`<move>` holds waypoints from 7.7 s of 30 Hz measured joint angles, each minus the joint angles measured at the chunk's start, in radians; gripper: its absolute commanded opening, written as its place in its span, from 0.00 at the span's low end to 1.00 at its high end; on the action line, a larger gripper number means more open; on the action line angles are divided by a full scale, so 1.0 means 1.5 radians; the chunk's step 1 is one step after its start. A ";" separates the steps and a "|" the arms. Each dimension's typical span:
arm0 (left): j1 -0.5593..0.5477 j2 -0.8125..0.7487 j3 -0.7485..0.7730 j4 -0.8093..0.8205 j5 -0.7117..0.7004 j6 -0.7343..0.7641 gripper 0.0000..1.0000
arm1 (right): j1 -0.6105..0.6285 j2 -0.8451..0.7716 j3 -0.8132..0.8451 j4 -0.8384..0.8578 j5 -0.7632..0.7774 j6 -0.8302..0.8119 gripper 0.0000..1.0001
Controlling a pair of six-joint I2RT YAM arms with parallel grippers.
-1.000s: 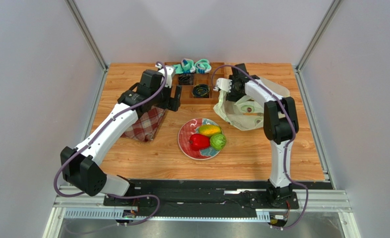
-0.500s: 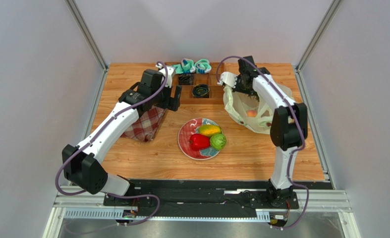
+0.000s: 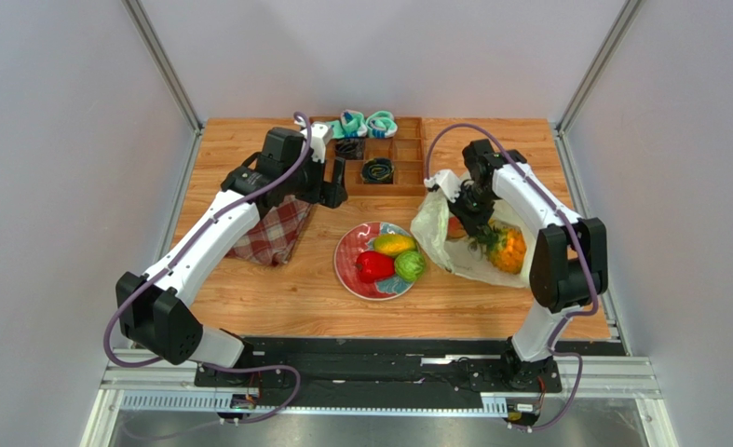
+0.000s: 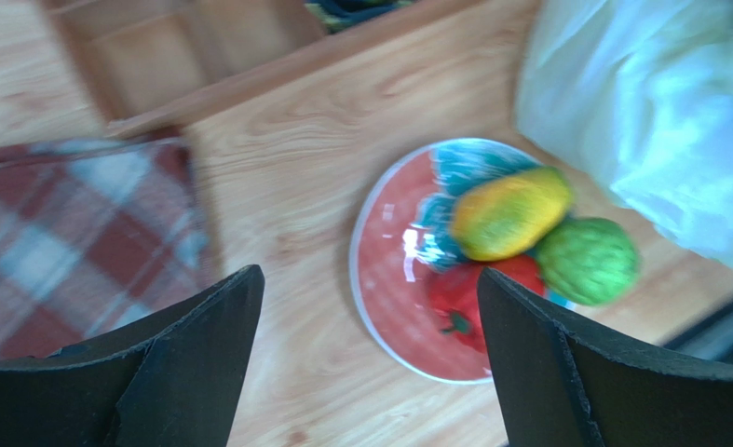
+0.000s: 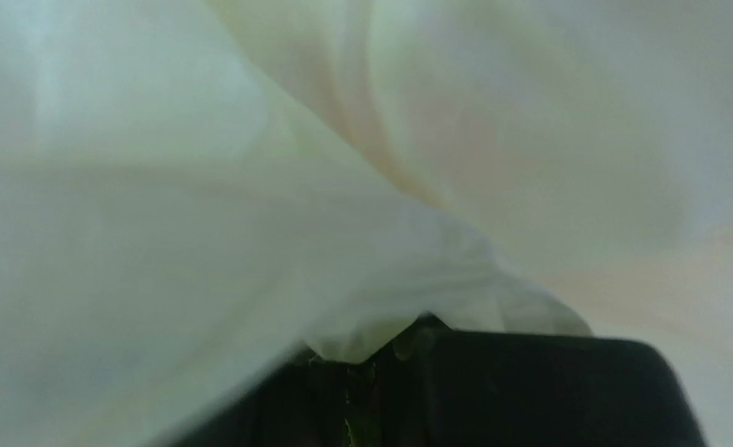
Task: Take the fake fruits out of the plastic bag
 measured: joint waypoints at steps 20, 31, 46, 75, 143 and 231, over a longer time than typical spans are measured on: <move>-0.006 0.025 -0.002 0.037 0.239 -0.030 0.93 | -0.009 -0.146 -0.224 0.027 0.005 0.088 0.58; -0.006 0.037 -0.001 0.037 0.238 -0.033 0.92 | -0.006 -0.153 -0.275 0.112 0.009 0.086 0.00; -0.006 0.058 0.027 0.037 0.233 -0.036 0.92 | -0.006 -0.361 -0.202 -0.062 -0.043 0.092 0.00; -0.006 0.073 0.041 0.036 0.242 -0.046 0.92 | 0.012 -0.225 0.107 -0.183 0.208 0.087 0.00; -0.006 0.090 0.054 0.016 0.163 0.033 0.91 | -0.014 -0.318 -0.566 0.137 0.052 -0.685 0.17; 0.232 -0.069 0.000 -0.038 -0.005 0.109 0.93 | 0.265 0.204 0.186 0.571 -0.251 0.558 0.00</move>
